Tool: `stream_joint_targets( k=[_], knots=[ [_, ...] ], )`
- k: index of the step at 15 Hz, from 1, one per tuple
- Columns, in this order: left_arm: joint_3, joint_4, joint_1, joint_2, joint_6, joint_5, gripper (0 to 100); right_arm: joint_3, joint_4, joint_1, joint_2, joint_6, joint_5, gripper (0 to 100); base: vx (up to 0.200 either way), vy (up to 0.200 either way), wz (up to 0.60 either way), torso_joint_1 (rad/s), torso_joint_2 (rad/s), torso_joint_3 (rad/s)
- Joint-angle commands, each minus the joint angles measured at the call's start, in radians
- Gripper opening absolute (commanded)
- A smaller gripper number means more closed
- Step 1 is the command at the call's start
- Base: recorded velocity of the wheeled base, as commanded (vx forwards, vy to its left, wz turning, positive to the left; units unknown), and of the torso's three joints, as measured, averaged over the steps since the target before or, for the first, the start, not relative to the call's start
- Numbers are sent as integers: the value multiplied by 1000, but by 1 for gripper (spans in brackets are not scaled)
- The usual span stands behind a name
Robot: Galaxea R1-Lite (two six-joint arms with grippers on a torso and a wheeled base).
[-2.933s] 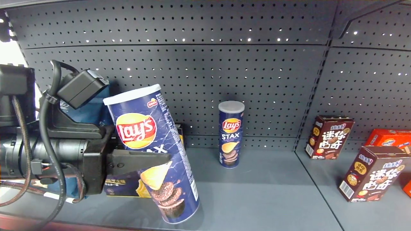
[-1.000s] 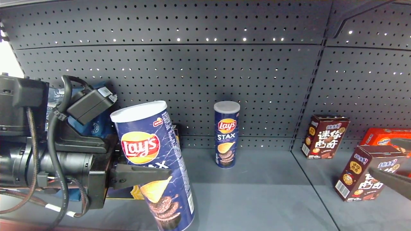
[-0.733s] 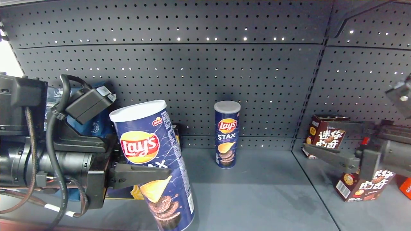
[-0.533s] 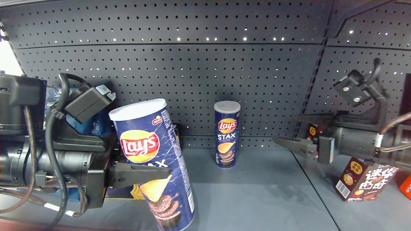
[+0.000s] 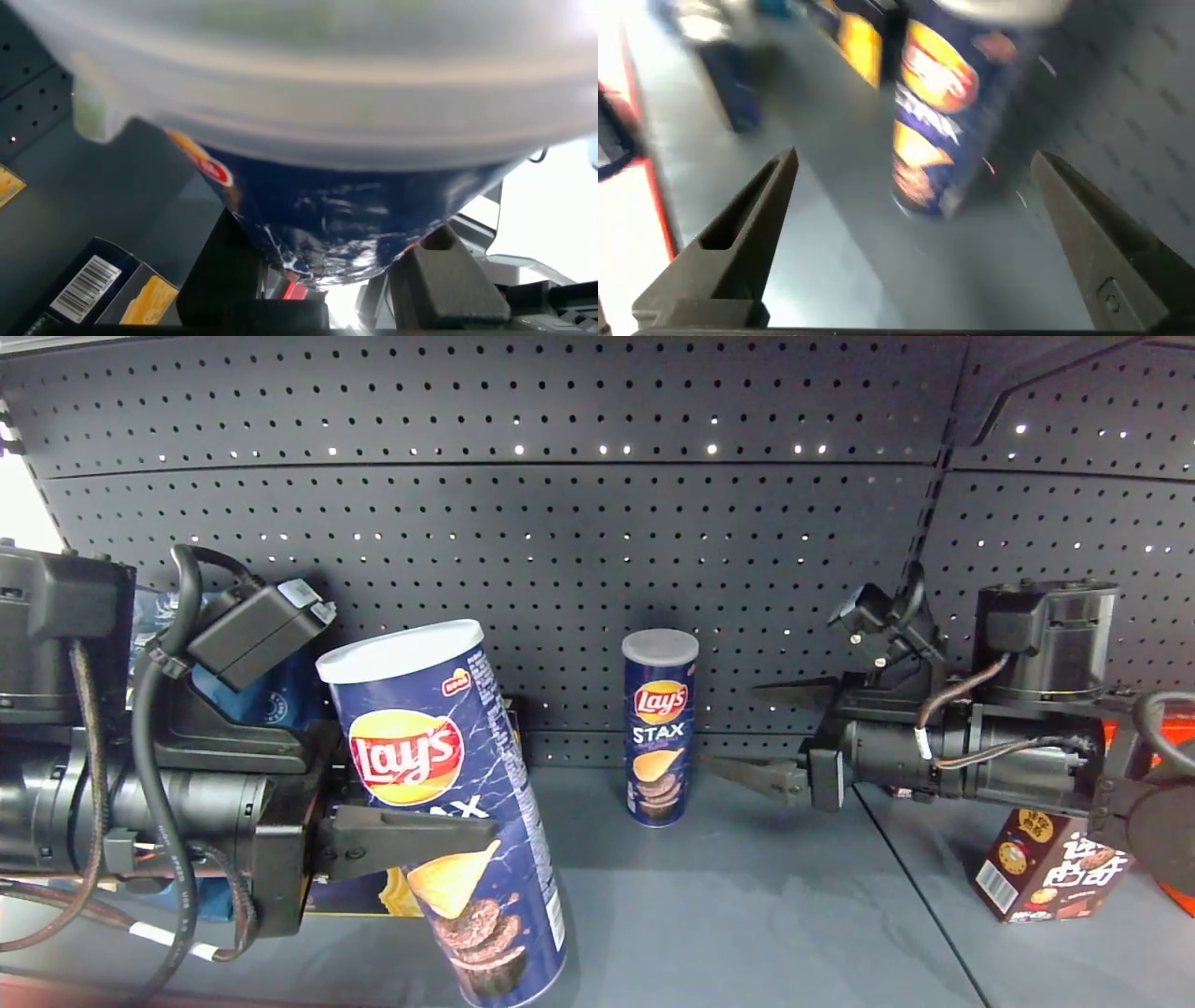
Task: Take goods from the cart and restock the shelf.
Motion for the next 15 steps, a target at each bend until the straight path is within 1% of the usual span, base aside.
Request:
stream_joint_targets(
  k=[1, 2, 4, 7, 10, 13, 15],
  knots=[
    [1, 0, 0, 0, 1, 0, 0, 2, -33, -25, 59, -3, 40, 100, 0, 0, 0, 0, 0, 0],
    [3, 0, 0, -1, 1, 0, 0, 4, -57, -30, 73, -3, 97, 100, 0, 0, 0, 0, 0, 0],
    [4, 0, 0, -3, 1, 0, 0, 2, -80, -39, 93, -3, 143, 100, 0, 0, 0, 0, 0, 0],
    [0, 0, -1, -3, 1, 0, 0, -12, -86, -44, 133, -3, 156, 100, 0, 0, 0, 0, 0, 0],
    [1, 0, -3, -4, 1, 0, 0, -36, -120, -58, 190, -1, 179, 100, 0, 0, 0, 0, 0, 0],
    [0, 0, -1, -3, 1, 0, 0, -93, -129, -79, 262, 0, 216, 100, 0, 0, 0, 0, 0, 0],
    [-2, 0, -1, -1, 1, 0, 0, -124, -131, -87, 302, 0, 218, 100, 0, 0, 0, 0, 0, 0]
  ],
)
